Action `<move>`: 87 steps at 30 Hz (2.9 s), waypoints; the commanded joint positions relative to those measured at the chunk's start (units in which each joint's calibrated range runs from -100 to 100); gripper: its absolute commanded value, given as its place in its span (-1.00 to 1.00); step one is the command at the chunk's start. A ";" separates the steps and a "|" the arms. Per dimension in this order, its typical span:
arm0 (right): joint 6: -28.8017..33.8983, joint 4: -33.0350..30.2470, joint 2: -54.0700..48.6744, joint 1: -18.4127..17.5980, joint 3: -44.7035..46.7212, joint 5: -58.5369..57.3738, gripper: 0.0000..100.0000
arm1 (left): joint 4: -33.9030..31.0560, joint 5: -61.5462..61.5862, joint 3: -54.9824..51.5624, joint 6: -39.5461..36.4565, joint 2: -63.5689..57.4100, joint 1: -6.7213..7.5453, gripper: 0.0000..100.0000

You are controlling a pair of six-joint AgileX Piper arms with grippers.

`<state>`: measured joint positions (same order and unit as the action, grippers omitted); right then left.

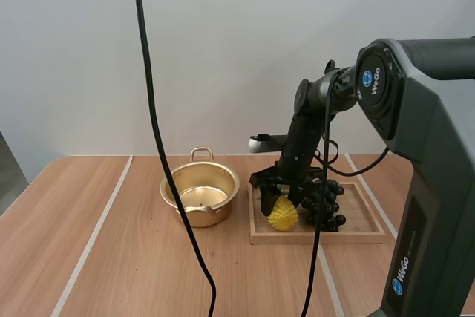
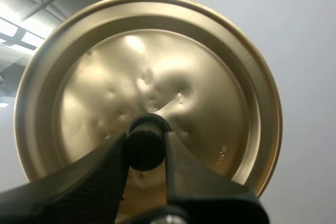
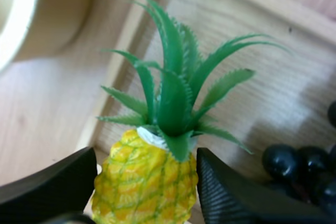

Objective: Open the pot, put the pineapple inside, and close it

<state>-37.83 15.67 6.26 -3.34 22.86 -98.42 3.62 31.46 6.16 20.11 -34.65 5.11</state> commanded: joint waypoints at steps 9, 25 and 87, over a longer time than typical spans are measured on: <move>-0.19 2.84 -0.64 0.00 -9.88 -1.58 -1.00 | -0.97 -1.87 0.50 -0.64 -0.30 0.03 -1.00; 0.22 2.84 -13.65 0.00 -24.37 -1.58 -1.00 | -1.28 -3.27 0.50 -0.64 -0.24 0.03 -1.00; 17.47 -13.56 -35.02 2.70 -27.29 38.58 -1.00 | 1.80 -54.80 0.50 -0.64 -4.85 -1.91 -1.00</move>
<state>-19.63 1.02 -28.00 -0.87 -4.20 -61.81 3.06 -12.22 6.16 20.08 -38.87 3.99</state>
